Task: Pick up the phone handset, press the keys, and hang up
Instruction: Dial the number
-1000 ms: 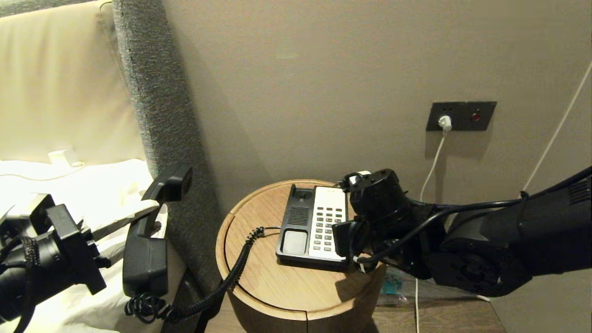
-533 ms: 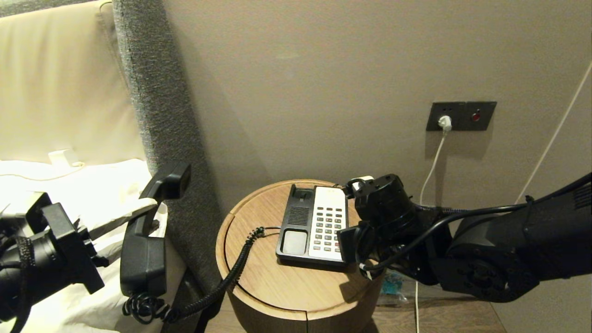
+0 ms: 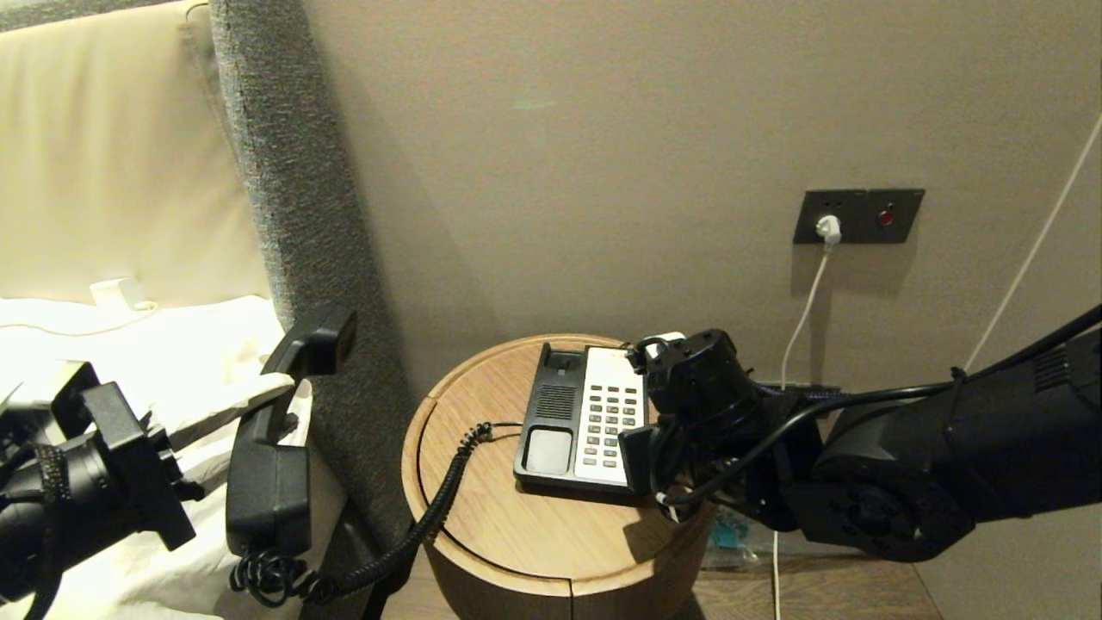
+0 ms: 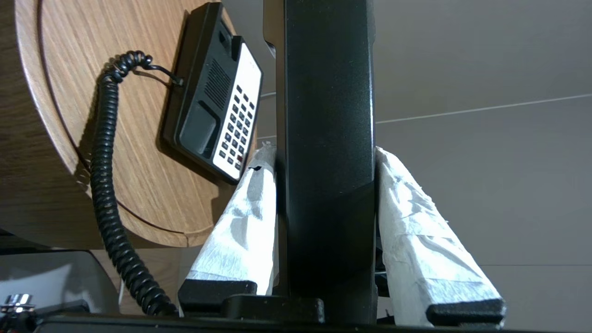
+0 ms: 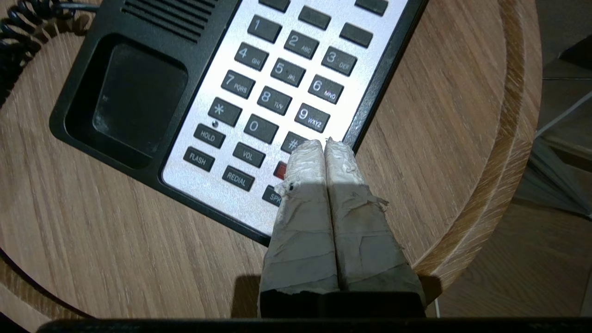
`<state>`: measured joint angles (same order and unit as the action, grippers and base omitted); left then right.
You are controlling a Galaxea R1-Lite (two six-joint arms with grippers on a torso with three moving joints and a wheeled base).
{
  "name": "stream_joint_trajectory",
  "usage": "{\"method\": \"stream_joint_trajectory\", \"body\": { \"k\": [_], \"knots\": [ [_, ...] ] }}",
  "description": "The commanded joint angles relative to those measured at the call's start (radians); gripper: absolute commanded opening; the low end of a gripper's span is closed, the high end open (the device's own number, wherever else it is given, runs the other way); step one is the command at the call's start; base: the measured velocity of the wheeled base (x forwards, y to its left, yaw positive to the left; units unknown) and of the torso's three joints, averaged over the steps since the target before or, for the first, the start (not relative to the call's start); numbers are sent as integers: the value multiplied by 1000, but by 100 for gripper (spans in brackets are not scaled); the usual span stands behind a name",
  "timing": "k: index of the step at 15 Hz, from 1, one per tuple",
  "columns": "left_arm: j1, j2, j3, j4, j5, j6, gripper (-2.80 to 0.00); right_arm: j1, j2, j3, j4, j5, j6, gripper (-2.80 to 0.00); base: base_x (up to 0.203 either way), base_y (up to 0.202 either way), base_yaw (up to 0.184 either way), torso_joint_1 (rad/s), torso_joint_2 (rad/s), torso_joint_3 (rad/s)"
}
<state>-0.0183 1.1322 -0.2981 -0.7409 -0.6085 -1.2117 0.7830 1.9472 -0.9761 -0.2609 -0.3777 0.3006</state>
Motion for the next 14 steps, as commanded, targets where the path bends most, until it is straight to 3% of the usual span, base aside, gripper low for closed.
{"method": "stream_joint_trajectory", "body": {
  "k": [1, 14],
  "knots": [
    [0, 20, 0, -5, -2, 20, -280, -1, -1, 1, 0, -1, 3, -280, 0, 0, 0, 0, 0, 0],
    [1, 20, 7, -6, -2, 23, -280, 28, 9, 17, 6, -3, 6, -280, 0, 0, 0, 0, 0, 0]
  ]
}}
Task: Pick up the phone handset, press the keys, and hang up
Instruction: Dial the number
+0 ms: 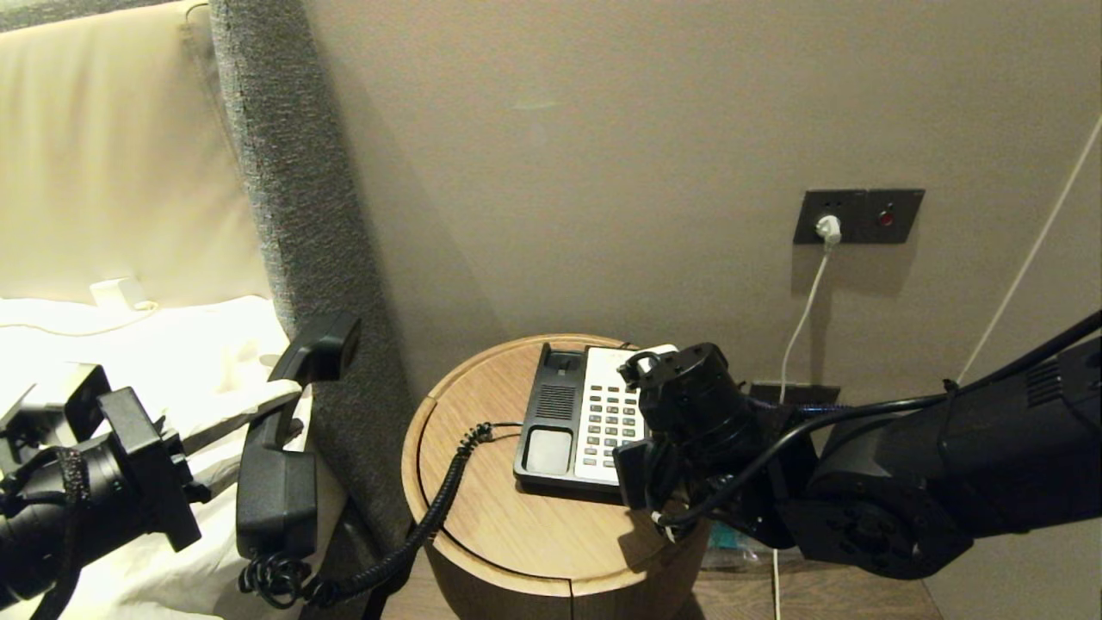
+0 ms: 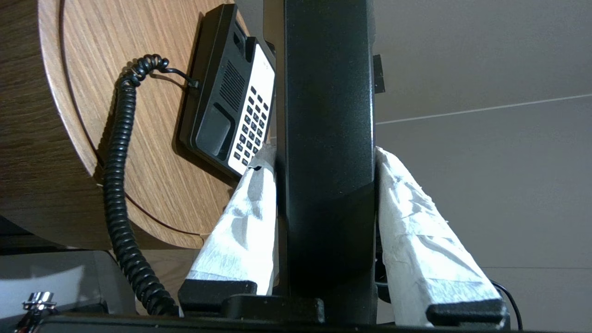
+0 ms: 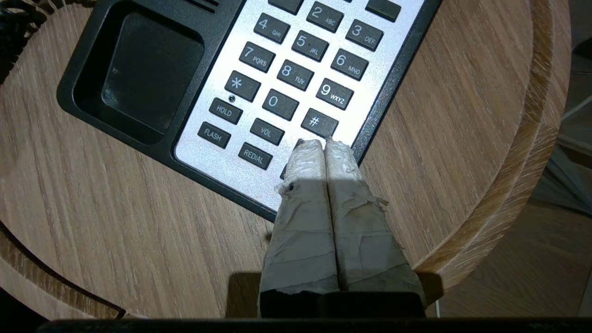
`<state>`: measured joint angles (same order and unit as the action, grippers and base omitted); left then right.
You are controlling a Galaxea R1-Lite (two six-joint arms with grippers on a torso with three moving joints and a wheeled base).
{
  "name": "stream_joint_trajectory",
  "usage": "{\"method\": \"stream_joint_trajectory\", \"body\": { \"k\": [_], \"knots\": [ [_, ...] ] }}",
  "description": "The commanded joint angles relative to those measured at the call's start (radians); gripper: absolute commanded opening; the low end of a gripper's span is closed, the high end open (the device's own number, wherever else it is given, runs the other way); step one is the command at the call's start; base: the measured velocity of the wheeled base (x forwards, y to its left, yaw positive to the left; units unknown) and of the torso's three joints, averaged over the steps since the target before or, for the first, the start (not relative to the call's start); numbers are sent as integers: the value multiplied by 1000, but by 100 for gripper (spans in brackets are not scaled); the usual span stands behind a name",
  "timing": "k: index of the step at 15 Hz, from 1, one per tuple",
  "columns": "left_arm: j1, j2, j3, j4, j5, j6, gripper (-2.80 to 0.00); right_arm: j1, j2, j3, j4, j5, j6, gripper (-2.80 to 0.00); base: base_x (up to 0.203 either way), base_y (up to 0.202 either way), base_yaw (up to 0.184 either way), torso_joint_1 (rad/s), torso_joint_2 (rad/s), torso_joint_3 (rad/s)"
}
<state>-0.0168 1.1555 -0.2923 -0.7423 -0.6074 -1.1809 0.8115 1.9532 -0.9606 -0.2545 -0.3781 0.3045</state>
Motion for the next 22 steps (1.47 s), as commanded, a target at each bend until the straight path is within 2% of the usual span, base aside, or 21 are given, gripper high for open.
{"method": "stream_joint_trajectory", "body": {
  "k": [1, 22],
  "knots": [
    [0, -4, 1, -5, -3, -8, -280, 0, 5, 2, -2, -3, 1, -280, 0, 0, 0, 0, 0, 0],
    [0, 0, 1, -4, -3, -9, -280, 0, -11, 34, 1, -2, -1, -280, 0, 0, 0, 0, 0, 0]
  ]
}}
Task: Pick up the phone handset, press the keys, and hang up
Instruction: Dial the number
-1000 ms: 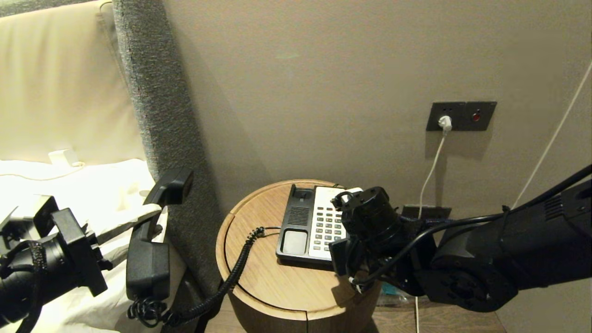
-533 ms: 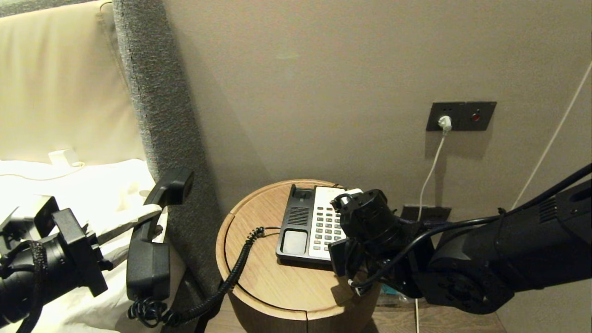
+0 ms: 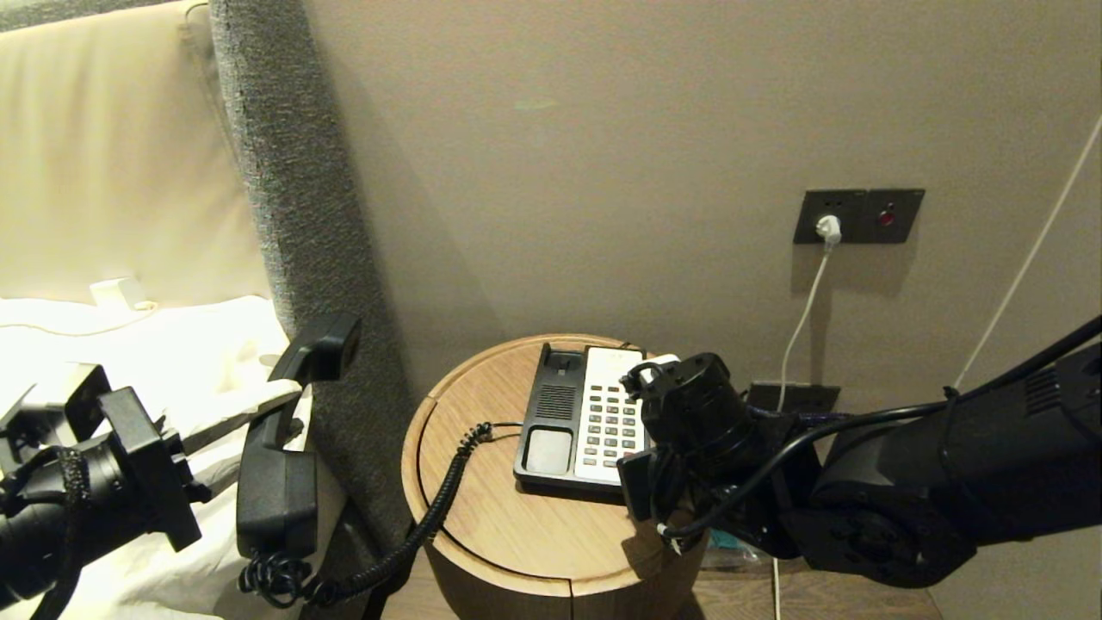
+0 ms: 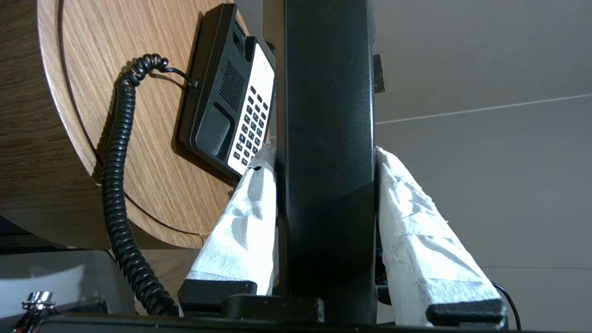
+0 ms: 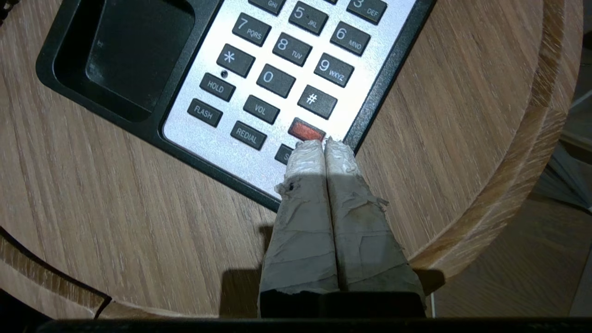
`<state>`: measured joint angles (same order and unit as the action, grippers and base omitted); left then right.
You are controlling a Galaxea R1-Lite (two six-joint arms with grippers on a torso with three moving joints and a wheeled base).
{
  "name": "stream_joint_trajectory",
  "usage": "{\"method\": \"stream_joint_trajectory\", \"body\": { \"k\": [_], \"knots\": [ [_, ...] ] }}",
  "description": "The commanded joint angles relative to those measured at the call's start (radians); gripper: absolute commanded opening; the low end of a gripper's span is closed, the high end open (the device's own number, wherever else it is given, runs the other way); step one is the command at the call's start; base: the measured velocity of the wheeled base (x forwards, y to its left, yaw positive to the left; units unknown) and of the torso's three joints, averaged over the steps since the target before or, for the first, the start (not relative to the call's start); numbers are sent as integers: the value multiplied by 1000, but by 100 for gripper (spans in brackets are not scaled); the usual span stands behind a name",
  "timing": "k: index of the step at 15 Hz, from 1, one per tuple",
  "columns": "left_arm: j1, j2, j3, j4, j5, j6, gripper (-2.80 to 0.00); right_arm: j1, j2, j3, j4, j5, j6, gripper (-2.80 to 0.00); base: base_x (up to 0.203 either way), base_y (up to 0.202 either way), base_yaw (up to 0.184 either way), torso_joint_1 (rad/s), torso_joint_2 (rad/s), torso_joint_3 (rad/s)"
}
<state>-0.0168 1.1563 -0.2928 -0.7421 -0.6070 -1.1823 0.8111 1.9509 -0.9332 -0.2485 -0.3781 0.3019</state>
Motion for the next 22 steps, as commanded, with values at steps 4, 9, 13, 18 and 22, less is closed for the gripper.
{"method": "stream_joint_trajectory", "body": {
  "k": [4, 9, 13, 18, 22],
  "knots": [
    [0, -4, 6, -4, -4, -8, -280, 2, 7, 3, -11, -2, -1, -280, 0, 0, 0, 0, 0, 0],
    [0, -3, 9, -5, -4, -6, -280, 3, 3, -3, -13, -1, 2, -280, 0, 0, 0, 0, 0, 0],
    [0, 5, 9, -5, -4, -6, -280, 3, 8, 0, -12, -1, 0, -280, 0, 0, 0, 0, 0, 0],
    [0, 11, 9, -5, -4, -6, -280, 3, 5, 1, -14, 1, -1, -280, 0, 0, 0, 0, 0, 0],
    [-1, 13, 7, -5, -5, -6, -280, 5, -1, -7, -15, 4, 3, -280, 0, 0, 0, 0, 0, 0]
  ]
}}
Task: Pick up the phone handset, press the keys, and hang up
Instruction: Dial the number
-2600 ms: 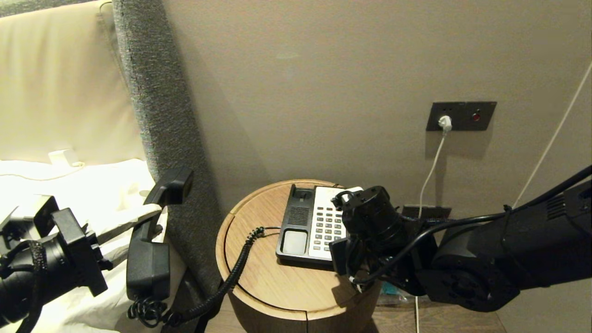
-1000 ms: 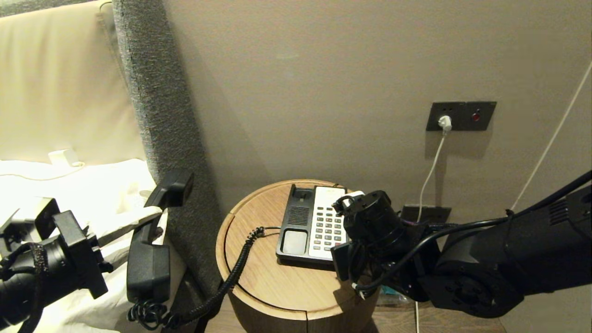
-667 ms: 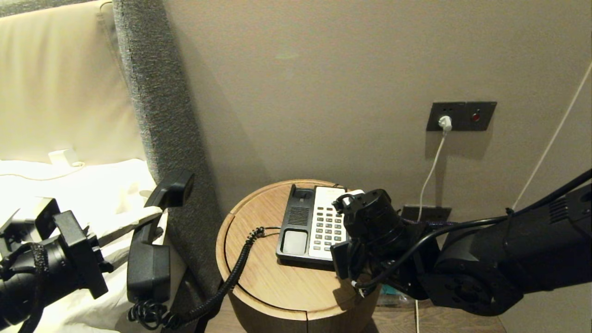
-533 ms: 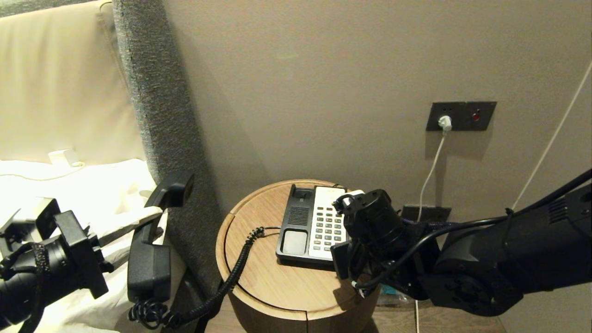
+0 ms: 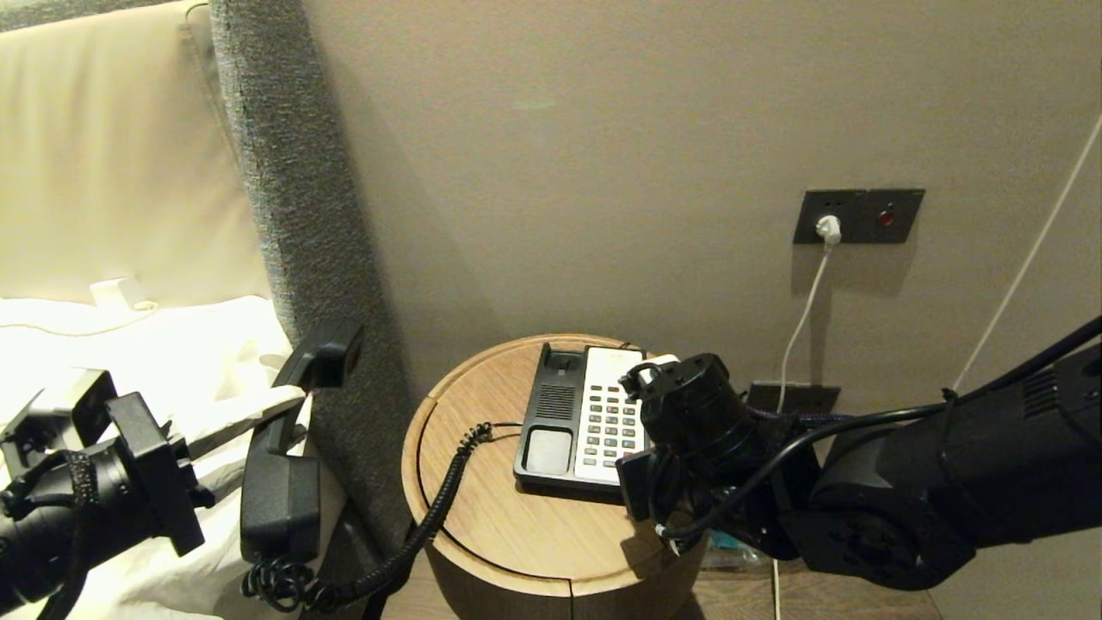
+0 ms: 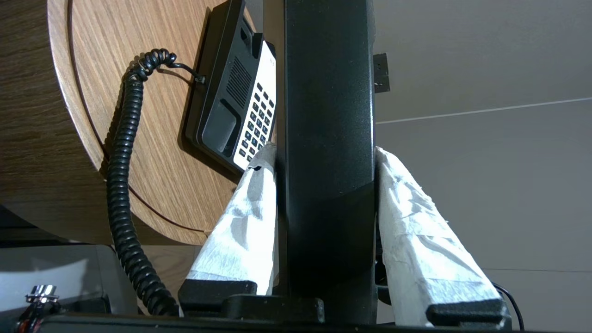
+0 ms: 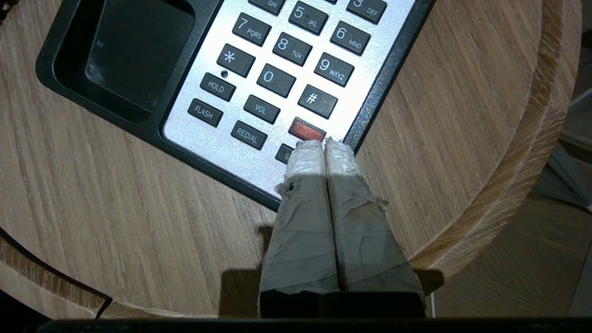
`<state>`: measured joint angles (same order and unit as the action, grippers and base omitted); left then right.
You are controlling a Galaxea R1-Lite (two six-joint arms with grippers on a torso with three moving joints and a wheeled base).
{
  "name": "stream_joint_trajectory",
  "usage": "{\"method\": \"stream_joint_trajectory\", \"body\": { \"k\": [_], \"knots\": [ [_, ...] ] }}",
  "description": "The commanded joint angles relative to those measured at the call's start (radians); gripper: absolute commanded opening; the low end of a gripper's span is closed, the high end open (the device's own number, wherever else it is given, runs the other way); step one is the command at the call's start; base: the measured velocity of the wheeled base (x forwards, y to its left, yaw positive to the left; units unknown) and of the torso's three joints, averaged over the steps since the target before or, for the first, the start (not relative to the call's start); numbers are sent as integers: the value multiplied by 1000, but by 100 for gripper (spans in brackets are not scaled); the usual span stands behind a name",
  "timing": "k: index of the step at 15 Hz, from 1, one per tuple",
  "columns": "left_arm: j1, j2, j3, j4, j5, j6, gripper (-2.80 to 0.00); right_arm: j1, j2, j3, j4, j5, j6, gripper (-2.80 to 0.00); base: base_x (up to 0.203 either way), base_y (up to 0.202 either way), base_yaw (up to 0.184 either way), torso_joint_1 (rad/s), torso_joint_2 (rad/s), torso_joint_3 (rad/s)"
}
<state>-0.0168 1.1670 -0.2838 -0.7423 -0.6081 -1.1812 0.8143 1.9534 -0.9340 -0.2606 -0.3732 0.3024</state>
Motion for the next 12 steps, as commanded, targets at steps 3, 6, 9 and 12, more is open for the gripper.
{"method": "stream_joint_trajectory", "body": {
  "k": [3, 6, 9, 12],
  "knots": [
    [-1, 2, -2, -5, -4, -8, -280, 8, -8, -2, -5, 0, 4, -280, 0, 0, 0, 0, 0, 0],
    [0, 3, 0, -5, -4, -6, -280, 6, -4, -2, -3, 2, 3, -280, 0, 0, 0, 0, 0, 0],
    [-2, 1, 2, -5, -4, -6, -280, 6, 4, 1, -3, 0, 1, -280, 0, 0, 0, 0, 0, 0],
    [0, 2, 2, -5, -4, -6, -280, 6, 12, 0, -5, -1, 1, -280, 0, 0, 0, 0, 0, 0]
  ]
}}
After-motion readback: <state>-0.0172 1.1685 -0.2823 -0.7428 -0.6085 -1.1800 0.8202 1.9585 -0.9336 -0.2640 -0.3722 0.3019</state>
